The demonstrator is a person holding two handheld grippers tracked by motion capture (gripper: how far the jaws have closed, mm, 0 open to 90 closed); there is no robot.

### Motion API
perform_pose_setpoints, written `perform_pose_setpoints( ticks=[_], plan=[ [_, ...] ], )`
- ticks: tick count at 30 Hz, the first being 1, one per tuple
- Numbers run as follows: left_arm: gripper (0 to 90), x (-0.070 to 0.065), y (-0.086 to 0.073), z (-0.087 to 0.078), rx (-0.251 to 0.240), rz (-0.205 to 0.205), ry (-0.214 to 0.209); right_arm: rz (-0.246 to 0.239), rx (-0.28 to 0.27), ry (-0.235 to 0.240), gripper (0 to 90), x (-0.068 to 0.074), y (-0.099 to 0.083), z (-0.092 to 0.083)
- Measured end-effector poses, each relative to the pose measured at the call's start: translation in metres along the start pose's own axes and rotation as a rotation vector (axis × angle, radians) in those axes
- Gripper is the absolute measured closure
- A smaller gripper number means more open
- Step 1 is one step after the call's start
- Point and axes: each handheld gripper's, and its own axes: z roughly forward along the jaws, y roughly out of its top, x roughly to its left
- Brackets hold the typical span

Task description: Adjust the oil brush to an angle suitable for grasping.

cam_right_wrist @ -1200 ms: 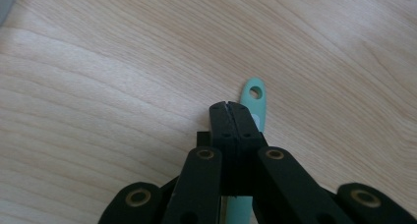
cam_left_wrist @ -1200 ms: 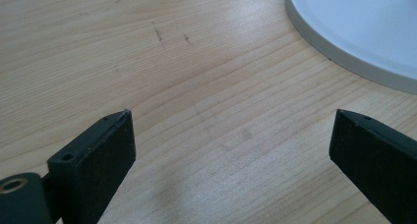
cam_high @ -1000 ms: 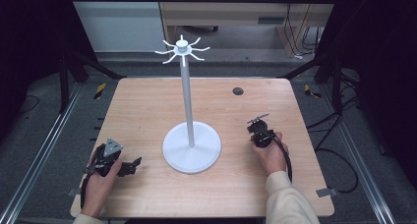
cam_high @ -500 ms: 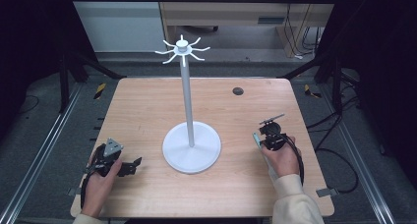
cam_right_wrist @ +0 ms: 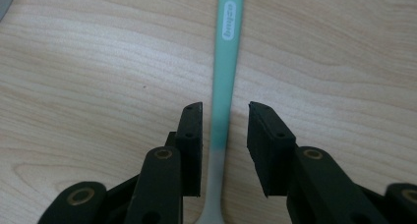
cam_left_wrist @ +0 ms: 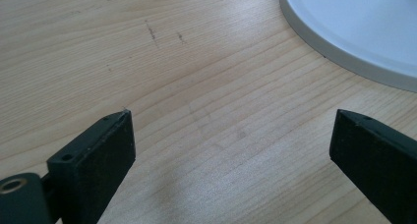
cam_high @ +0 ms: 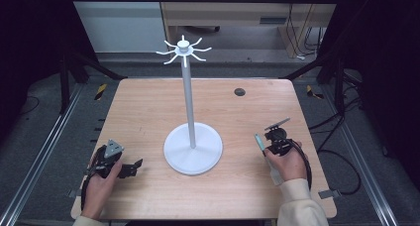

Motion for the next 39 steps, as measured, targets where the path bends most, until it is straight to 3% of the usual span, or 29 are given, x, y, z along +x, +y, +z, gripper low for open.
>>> perform_pose_setpoints(
  ticks=[13,39],
  plan=[
    [3.0,-0.001,0.0,0.001,0.002,0.0,-0.001,-0.008,0.073,0.007,71.5,0.002,-0.003,0.012],
    [3.0,0.001,0.0,0.0,0.0,-0.005,0.007,0.032,0.086,0.022,82.4,-0.002,-0.001,0.014]
  ],
)
